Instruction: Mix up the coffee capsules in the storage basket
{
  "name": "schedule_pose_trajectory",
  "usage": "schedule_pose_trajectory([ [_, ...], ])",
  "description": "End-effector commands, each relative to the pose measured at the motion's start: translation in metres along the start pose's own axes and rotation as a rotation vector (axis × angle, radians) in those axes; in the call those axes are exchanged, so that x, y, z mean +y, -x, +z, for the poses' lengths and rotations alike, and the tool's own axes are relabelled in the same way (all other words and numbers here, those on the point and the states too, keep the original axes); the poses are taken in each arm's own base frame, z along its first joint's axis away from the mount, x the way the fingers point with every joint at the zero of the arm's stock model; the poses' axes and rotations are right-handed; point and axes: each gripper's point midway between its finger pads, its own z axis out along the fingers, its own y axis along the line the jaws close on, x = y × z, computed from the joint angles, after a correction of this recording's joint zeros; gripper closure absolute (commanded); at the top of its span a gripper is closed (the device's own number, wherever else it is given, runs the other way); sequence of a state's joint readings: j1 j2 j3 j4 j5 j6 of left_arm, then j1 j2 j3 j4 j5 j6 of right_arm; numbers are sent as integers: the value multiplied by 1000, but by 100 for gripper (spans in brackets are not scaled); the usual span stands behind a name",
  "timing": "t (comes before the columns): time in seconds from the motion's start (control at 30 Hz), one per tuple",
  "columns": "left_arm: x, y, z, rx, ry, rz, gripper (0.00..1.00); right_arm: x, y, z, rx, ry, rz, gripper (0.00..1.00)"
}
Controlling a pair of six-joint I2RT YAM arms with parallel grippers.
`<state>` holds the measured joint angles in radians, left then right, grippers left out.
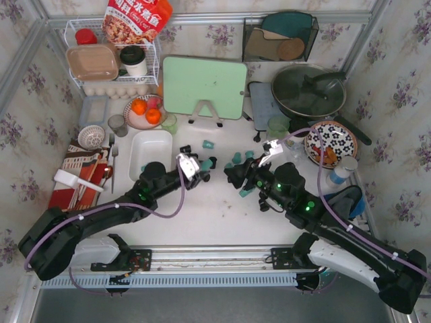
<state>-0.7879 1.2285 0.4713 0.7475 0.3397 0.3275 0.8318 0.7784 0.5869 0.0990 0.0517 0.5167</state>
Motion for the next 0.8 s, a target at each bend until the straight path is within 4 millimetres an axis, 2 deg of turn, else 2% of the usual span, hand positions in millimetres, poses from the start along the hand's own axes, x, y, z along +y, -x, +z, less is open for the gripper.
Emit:
schedule_pose_trajectory([
  [0.0,81,-30,-29,144,456,-168,57,-63,-9,-15,32,-345,-24,47],
  [0.07,113,-56,-60,237,673,-256,57,-87,-18,-23,42,-469,-25,47],
  [0.13,135,-82,-94,304,852,-359,56,-102,-29,-27,58,-530,-27,47],
  [0.23,146,-105,-120,313,976,-471,54,-121,-40,-31,43,-615,7,49],
  [0.43,151,-125,-138,371,1081,-523,46,-171,-60,-53,35,-959,51,49],
  [0.53,152,-138,-142,404,1118,-573,36,-190,-74,-63,85,-1127,26,49],
  [0.67,152,-147,-149,439,1167,-611,31,-202,-92,-69,177,-1256,-14,48],
  [0.77,153,-138,-146,412,1142,-606,29,-209,-109,-69,252,-1297,-43,48],
])
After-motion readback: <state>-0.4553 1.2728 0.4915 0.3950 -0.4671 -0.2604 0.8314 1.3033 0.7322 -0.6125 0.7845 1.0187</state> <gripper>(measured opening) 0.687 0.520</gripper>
